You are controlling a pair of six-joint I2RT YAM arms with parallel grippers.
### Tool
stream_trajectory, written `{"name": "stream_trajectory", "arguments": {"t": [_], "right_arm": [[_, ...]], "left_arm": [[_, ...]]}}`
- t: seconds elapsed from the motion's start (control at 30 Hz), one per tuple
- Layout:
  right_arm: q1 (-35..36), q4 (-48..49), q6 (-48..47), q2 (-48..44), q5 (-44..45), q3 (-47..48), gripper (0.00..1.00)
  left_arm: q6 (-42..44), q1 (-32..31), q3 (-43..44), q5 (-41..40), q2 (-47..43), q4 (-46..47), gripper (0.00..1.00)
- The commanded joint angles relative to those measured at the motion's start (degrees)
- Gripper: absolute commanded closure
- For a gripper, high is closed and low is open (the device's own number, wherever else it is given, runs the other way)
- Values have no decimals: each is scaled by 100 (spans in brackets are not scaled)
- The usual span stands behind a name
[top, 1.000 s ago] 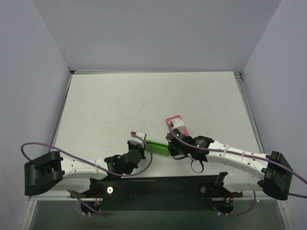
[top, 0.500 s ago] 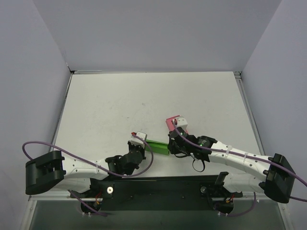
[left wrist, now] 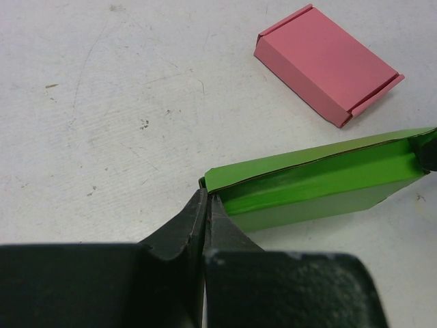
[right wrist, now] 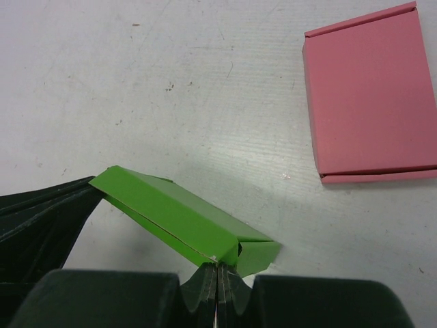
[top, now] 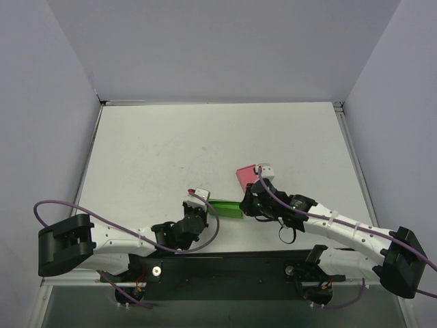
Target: Fold the paper box
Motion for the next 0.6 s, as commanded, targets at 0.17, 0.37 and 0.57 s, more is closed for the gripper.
{"name": "stream_trajectory", "arguments": {"t": [0.17, 0.37, 0.57], "right_arm": [[-234, 879, 330, -263, -458, -238, 100], [-279, 1081, 409, -228, -614, -361, 100], [-287, 1336, 541, -140, -800, -379, 100]], "left_arm": [[17, -117, -96, 713, 337, -879, 100], [114, -152, -17, 740, 434, -871, 100], [228, -222, 97, 740, 618, -871, 100]]}}
